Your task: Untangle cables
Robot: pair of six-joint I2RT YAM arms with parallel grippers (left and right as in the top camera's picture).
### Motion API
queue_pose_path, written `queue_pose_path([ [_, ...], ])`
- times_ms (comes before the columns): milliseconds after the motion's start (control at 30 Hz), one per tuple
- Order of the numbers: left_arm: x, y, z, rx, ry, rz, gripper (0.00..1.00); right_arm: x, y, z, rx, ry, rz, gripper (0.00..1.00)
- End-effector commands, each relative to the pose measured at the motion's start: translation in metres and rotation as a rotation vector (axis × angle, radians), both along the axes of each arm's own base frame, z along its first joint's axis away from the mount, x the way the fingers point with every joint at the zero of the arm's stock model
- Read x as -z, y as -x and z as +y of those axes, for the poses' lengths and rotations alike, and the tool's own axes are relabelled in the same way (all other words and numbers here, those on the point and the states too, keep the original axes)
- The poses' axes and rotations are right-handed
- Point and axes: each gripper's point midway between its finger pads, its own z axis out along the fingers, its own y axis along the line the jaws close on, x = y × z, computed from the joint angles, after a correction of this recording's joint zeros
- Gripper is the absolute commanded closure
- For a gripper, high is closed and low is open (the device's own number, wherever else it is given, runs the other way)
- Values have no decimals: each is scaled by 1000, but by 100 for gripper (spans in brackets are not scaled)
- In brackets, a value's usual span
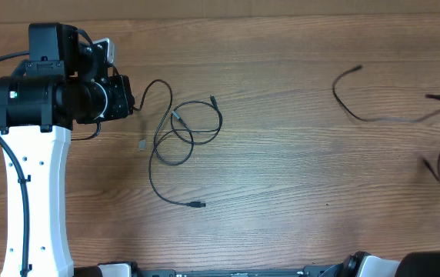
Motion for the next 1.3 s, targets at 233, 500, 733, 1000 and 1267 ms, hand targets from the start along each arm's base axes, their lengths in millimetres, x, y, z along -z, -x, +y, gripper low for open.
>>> queue_pose_path([
  [233,-9,4,-1,24,-18,-27,96,8,51,-72,405,-35,-50,96],
  [500,-8,3,-1,23,-18,-23,96,8,40,-77,392,-161,-185,96],
  [733,-8,3,-1,24,-17,-24,96,-10,-23,-35,-30,-161,-243,96],
  [1000,-8,3,-1,24,-17,-25,96,4,-43,12,-228,-176,-150,13],
  [1267,-11,0,-15,67,-10,-49,96,23,-38,56,-306,-278,-53,2],
])
